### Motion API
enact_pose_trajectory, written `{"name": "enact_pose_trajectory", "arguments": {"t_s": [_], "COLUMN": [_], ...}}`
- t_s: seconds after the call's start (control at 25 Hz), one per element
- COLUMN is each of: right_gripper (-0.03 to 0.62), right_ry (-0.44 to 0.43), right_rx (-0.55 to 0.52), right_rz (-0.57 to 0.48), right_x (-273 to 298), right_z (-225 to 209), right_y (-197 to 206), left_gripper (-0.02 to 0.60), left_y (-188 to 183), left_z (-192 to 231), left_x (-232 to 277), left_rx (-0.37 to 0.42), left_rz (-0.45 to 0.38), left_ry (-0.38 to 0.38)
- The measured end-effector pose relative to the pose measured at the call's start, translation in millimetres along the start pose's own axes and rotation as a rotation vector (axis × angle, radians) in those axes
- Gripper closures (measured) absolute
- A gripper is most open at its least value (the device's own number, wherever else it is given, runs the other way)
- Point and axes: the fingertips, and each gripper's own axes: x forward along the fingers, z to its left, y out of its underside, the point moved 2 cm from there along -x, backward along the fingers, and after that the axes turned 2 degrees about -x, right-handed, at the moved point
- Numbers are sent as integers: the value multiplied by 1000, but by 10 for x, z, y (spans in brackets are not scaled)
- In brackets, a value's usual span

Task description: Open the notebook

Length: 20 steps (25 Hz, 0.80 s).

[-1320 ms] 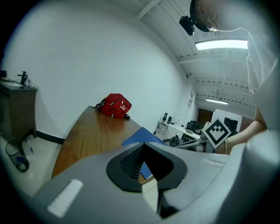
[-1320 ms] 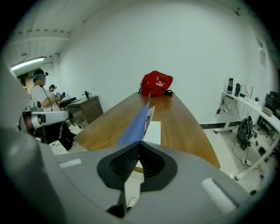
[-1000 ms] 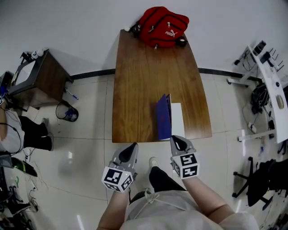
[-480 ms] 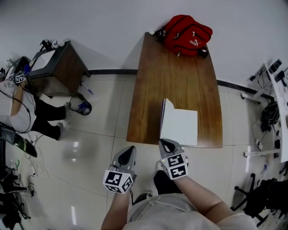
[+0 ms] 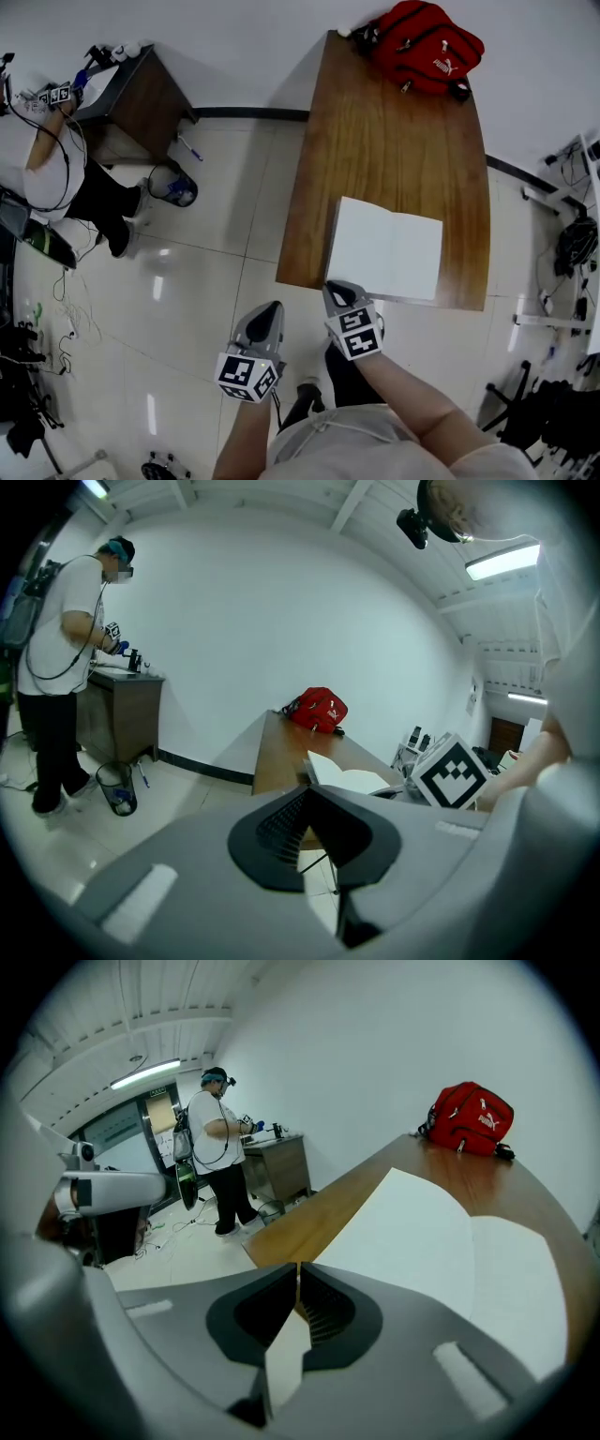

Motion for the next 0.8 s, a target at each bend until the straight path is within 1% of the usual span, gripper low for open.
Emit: {"name": "enact_pose_trajectory", "arguments": {"t_s": [0.08, 0.2, 0.24, 0.32, 0.36, 0.44, 0.52, 0.68, 0.8], "right_gripper": [574, 528, 529, 525, 512, 496, 496, 500, 507], "right_ry": [4, 0, -3, -11, -15, -17, -8, 47, 141], "right_rx": [42, 103, 114, 130, 141, 172, 191, 169, 164], "right_rz": [20, 40, 38, 23, 11, -26, -68, -149, -240], "right_x": [113, 193, 192, 144, 95, -53, -257, -751, -1196], "right_z": [-52, -102, -113, -132, -142, -167, -168, -146, -213], "right_y": [111, 222, 235, 232, 219, 160, 81, -46, -172], "left_gripper": [577, 577, 577, 577, 577, 577, 577, 577, 577], "left_y": [73, 150, 165, 180, 178, 144, 86, -60, -256], "left_z": [59, 122, 127, 102, 75, 6, -69, -216, -357], "left_x": [29, 56, 68, 96, 107, 111, 73, -82, -221], "left_rx": [-11, -17, -17, -14, -12, -5, 10, 45, 70], "left_rz": [12, 23, 25, 26, 25, 15, 3, -34, -84], "left_ry": [-2, 4, 8, 22, 31, 50, 69, 95, 128]}}
